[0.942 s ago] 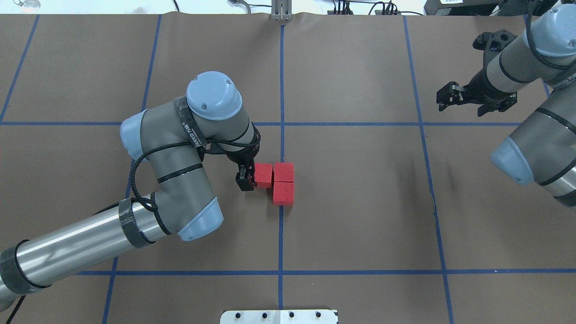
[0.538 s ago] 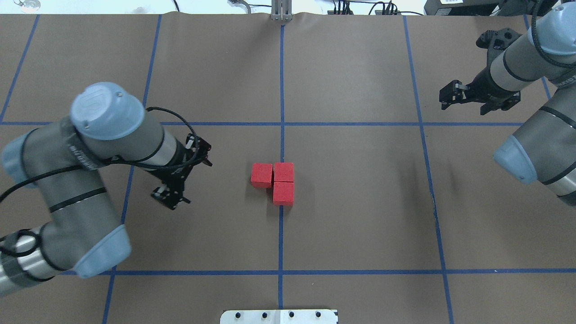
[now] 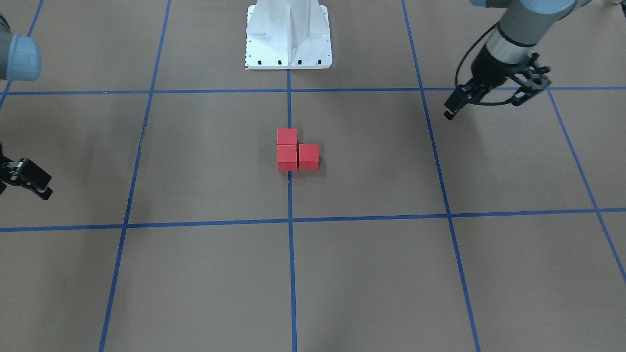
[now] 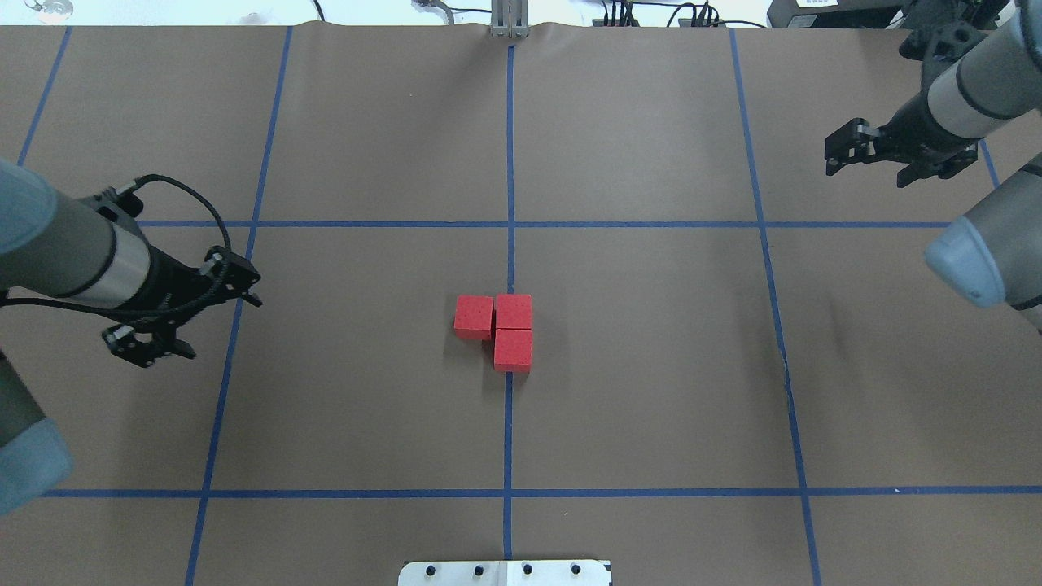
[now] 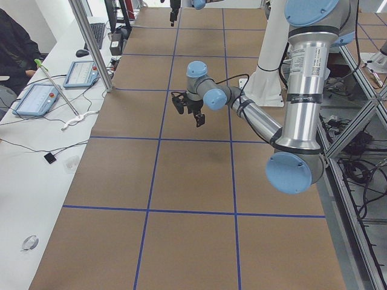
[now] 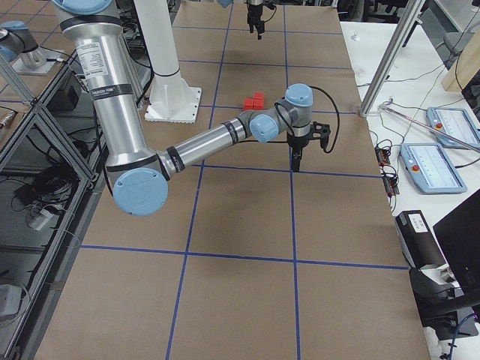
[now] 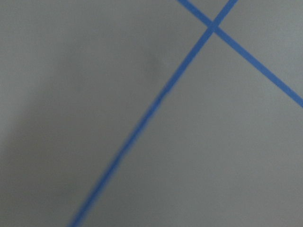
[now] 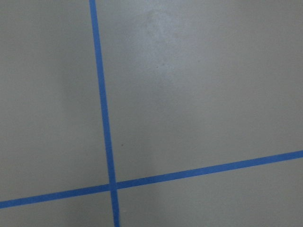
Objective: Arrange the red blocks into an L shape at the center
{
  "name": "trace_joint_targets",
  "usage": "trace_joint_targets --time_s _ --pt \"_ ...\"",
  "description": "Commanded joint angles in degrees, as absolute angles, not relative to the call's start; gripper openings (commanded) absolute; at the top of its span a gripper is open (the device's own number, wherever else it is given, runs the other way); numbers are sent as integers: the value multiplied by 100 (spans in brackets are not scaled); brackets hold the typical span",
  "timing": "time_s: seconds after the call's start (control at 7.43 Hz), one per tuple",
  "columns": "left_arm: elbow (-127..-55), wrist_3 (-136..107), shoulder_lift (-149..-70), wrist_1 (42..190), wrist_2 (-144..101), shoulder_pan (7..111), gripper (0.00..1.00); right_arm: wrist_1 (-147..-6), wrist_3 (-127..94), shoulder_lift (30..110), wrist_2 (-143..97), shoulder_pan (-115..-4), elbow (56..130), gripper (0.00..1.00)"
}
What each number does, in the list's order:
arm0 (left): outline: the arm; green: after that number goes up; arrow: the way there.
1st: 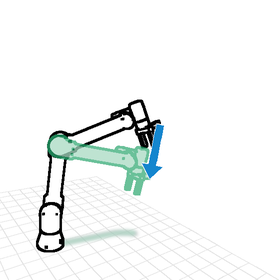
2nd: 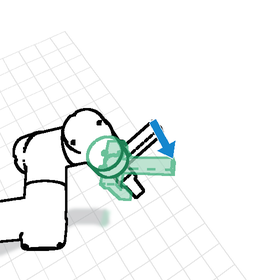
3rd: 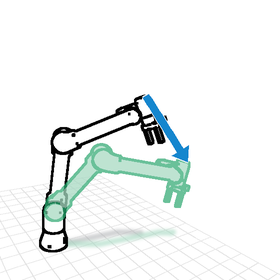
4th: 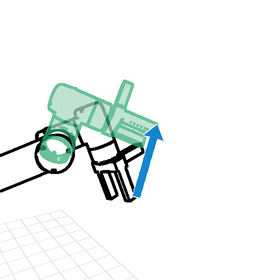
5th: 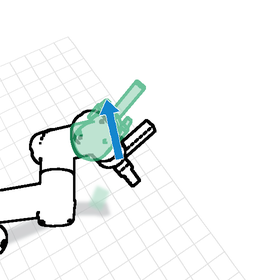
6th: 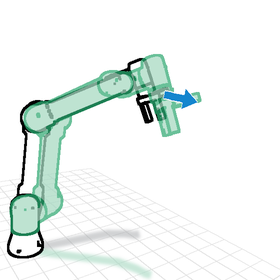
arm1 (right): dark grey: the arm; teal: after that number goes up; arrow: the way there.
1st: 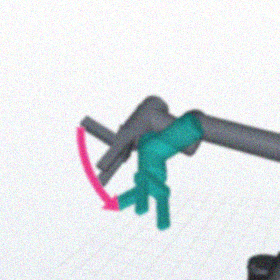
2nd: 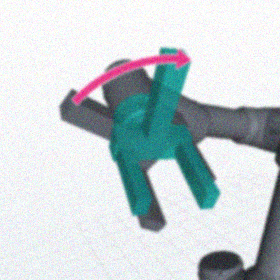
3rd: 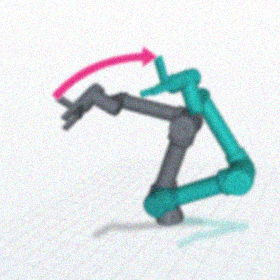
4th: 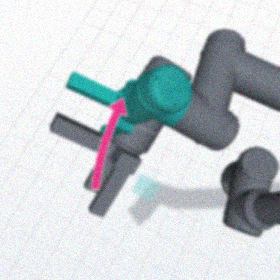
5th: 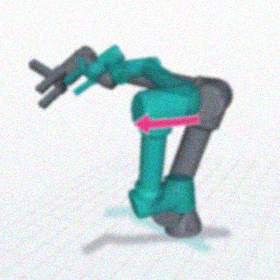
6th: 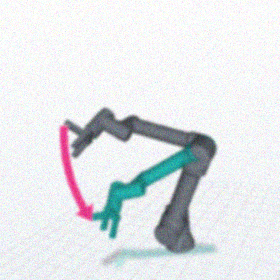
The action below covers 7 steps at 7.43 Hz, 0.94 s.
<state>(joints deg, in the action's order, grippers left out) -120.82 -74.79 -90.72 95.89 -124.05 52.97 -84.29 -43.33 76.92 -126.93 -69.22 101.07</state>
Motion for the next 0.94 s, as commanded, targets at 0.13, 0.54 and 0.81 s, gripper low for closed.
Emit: trace_joint_targets --time_s 0.13,0.54,0.81 --pt "-11209 -3288 -8666 9571 -13386 7291 100 -9654 -1627 7884 -13192 -8136 10072 99" --pt "-10503 -1347 -8657 9563 -13377 8085 100 -10458 -431 7910 -13490 -8516 10299 99" --pt "-10468 -1624 -8648 9545 -13386 8077 100 -10468 -501 7901 -13517 -8499 10362 99"
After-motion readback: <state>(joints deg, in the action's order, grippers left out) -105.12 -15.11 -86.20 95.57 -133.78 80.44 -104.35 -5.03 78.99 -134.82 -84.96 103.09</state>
